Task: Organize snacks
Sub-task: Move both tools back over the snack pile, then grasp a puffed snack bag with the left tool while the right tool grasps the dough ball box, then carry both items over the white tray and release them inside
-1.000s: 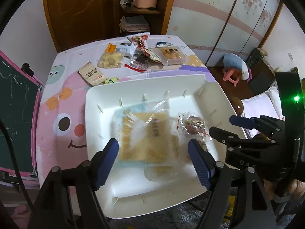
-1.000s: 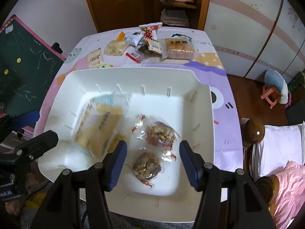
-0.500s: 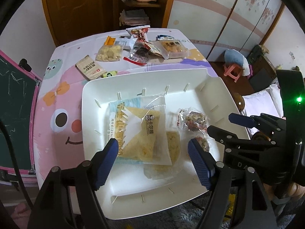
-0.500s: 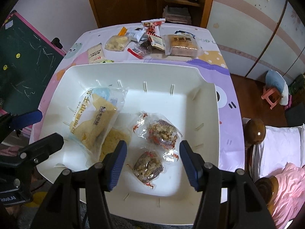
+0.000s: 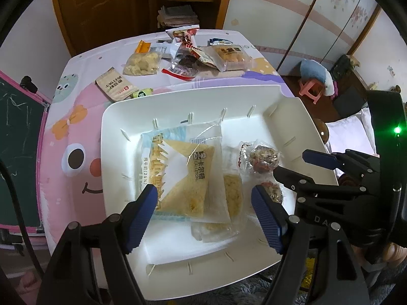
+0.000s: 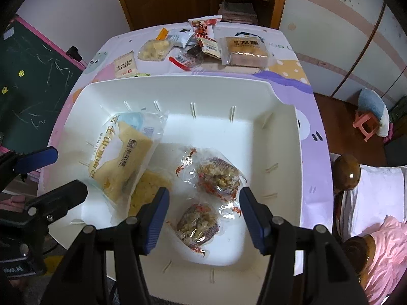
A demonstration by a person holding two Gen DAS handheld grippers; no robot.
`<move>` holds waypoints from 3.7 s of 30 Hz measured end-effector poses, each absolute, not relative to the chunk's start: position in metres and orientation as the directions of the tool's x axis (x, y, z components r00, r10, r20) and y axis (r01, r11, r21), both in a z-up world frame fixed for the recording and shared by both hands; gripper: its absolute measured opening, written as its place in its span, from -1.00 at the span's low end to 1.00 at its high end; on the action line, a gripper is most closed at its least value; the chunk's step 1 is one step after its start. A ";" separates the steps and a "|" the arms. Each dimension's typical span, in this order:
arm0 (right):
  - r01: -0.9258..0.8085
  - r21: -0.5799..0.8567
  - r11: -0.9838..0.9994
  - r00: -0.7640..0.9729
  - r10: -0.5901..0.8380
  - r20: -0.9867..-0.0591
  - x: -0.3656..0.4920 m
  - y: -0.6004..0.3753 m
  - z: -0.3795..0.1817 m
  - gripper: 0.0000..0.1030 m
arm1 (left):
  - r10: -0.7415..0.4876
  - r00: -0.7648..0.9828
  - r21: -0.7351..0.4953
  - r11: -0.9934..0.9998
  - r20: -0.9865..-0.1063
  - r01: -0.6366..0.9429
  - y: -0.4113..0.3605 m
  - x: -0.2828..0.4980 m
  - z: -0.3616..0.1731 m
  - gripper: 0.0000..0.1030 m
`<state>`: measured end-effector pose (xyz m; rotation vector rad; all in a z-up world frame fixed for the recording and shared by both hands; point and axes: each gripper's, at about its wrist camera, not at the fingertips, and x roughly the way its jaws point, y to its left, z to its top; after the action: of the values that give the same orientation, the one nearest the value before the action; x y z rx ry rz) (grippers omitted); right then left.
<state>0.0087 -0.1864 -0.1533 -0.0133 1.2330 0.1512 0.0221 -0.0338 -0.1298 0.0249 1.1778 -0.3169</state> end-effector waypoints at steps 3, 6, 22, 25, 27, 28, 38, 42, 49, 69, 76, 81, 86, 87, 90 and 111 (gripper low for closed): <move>-0.119 0.081 0.990 0.317 0.115 -0.941 0.012 -0.188 -0.156 0.12 | -0.230 0.336 -0.147 0.955 -0.913 0.256 -0.035 0.026 -0.133 0.46; -0.117 0.097 0.988 0.318 0.130 -0.939 0.014 -0.190 -0.158 0.12 | -0.229 0.336 -0.145 0.955 -0.914 0.258 -0.036 0.029 -0.135 0.46; -0.035 0.292 0.956 0.431 0.278 -0.859 0.089 -0.247 -0.099 0.44 | -0.175 0.513 -0.028 0.959 -0.840 0.282 -0.029 0.091 -0.069 0.64; -0.032 0.251 0.967 0.510 0.232 -0.829 0.113 -0.258 -0.079 0.69 | -0.182 0.545 -0.018 0.956 -0.819 0.292 -0.027 0.117 -0.046 0.81; -0.037 0.197 0.980 0.570 0.182 -0.801 0.134 -0.266 -0.065 0.96 | -0.167 0.571 0.011 0.955 -0.804 0.295 -0.027 0.137 -0.032 0.84; -0.039 0.179 0.983 0.588 0.167 -0.791 0.141 -0.269 -0.060 1.00 | -0.156 0.588 0.030 0.955 -0.794 0.294 -0.026 0.147 -0.026 0.85; -0.081 0.187 0.979 0.534 0.201 -0.821 0.246 -0.281 -0.076 1.00 | -0.113 0.571 0.032 0.971 -0.813 0.238 -0.014 0.272 -0.051 0.99; -0.101 0.132 0.986 0.479 0.164 -0.862 0.269 -0.263 -0.109 1.00 | -0.073 0.525 0.025 0.984 -0.848 0.178 -0.006 0.313 -0.097 0.99; -0.067 0.176 0.982 0.361 0.189 -0.913 0.301 -0.256 -0.171 1.00 | -0.038 0.404 0.013 0.992 -0.914 0.123 0.001 0.350 -0.170 0.99; -0.124 0.070 0.990 0.215 0.096 -0.972 0.316 -0.234 -0.234 1.00 | -0.085 0.229 -0.081 0.996 -0.970 0.028 0.009 0.369 -0.255 0.99; -0.127 0.072 0.989 0.207 0.097 -0.974 0.322 -0.235 -0.237 1.00 | -0.114 0.191 -0.123 0.992 -0.975 -0.038 0.018 0.372 -0.270 0.99; -0.147 0.037 0.988 0.194 0.065 -0.979 0.321 -0.226 -0.236 1.00 | -0.090 0.200 -0.096 0.995 -0.976 -0.020 0.011 0.370 -0.271 0.85; -0.141 0.048 0.989 0.179 0.073 -0.981 0.321 -0.226 -0.240 1.00 | -0.062 0.212 -0.068 0.997 -0.975 -0.021 0.004 0.365 -0.269 0.59; -0.142 0.048 0.989 0.174 0.073 -0.982 0.321 -0.226 -0.240 1.00 | -0.065 0.219 -0.071 0.997 -0.974 -0.020 0.003 0.365 -0.268 0.52; -0.167 0.036 0.985 0.176 0.066 -0.982 0.320 -0.225 -0.239 0.97 | -0.094 0.232 -0.101 0.995 -0.968 -0.021 0.003 0.368 -0.255 0.23; -0.108 0.179 0.978 0.370 0.207 -0.906 0.248 -0.267 -0.178 0.40 | -0.162 0.385 -0.154 0.987 -0.909 0.051 0.010 0.310 -0.161 0.08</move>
<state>0.2483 -0.2665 -0.1776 0.0949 1.1747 0.2025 0.3097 0.0098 -0.1613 -0.1071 1.1689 -0.1356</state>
